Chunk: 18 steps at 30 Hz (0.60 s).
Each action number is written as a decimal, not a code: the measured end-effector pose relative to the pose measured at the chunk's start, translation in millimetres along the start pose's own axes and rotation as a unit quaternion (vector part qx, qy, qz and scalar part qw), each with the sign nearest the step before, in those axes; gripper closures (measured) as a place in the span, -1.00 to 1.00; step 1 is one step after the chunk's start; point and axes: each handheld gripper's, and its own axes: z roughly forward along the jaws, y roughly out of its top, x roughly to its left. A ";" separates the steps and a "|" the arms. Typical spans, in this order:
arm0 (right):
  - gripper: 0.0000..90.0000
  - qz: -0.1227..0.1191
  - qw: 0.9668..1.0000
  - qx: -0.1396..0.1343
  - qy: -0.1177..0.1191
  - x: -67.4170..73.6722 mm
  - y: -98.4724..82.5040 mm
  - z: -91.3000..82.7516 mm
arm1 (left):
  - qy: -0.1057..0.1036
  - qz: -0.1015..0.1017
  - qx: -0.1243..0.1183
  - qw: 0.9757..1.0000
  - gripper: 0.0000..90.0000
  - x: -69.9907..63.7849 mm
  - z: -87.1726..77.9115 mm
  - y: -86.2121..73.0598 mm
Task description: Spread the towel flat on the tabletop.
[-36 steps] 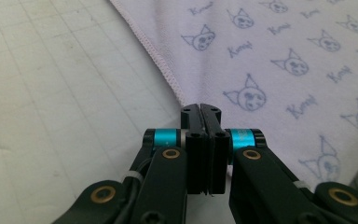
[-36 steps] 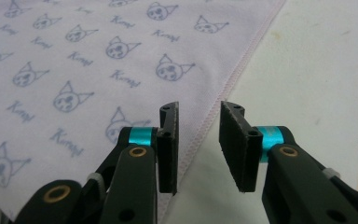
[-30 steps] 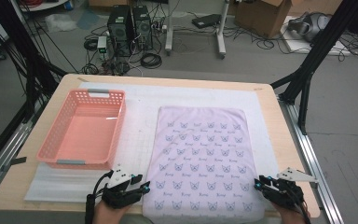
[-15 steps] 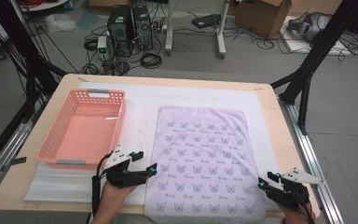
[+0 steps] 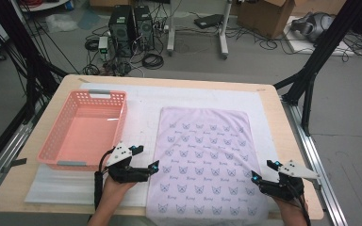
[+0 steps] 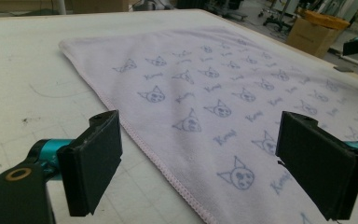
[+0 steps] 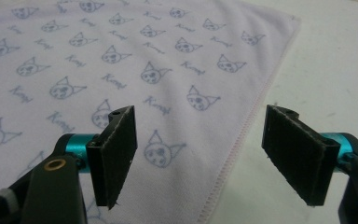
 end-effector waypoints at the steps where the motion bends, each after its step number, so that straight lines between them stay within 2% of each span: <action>1: -0.48 0.001 1.000 -0.002 0.001 0.2 0.0 0.0 | 0.001 0.006 0.000 1.000 -0.67 -0.5 0.1 -0.8; 2: -0.51 0.003 1.000 -0.003 0.003 0.3 0.2 -0.2 | 0.005 0.010 0.001 1.000 -0.66 -1.0 -0.1 -1.4; 6: -0.60 0.010 1.000 -0.010 0.004 -0.2 -0.7 0.0 | 0.008 0.000 0.003 1.000 -0.62 -1.2 -1.1 -3.4; 10: -0.61 0.011 1.000 -0.004 0.005 -0.7 -2.3 1.3 | 0.011 -0.015 0.000 1.000 -0.64 0.2 -2.5 -4.1; 18: -0.61 0.006 1.000 -0.005 0.006 1.2 -2.0 0.5 | 0.009 -0.019 0.001 1.000 -0.62 0.2 -1.4 -4.1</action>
